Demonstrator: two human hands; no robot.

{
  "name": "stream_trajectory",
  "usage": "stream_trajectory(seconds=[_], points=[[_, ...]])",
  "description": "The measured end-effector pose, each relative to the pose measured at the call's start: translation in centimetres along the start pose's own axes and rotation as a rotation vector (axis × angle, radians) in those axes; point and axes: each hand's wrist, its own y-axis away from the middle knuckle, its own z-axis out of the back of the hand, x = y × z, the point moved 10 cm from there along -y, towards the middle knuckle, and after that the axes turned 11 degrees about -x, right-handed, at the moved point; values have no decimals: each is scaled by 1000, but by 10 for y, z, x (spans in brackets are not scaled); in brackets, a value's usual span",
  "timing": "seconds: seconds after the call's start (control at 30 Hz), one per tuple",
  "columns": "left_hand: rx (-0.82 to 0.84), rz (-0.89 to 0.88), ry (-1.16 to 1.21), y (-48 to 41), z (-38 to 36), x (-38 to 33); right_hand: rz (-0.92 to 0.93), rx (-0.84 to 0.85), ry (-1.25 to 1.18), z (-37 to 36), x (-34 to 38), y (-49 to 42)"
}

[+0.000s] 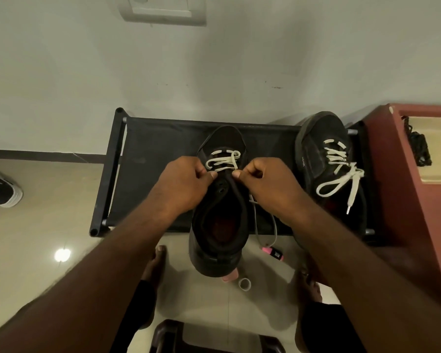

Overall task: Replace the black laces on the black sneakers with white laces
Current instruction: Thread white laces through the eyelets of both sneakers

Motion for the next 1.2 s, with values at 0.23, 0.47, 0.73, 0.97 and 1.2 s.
stream_trajectory(seconds=[0.23, 0.47, 0.73, 0.97, 1.2], points=[[10, -5, -26, 0, 0, 2, -152, 240, -1128, 41, 42, 4], [12, -6, 44, 0, 0, 0, -236, 135, -249, 25, -14, 5], [42, 26, 97, -2, -3, 3, -100, 38, -36, 3, -2, 1], [80, 50, 68, -4, -8, 2, -66, 15, 40, -4, 5, -1], [247, 280, 394, 1, -9, 17, -158, 64, -111, -4, -5, 1]])
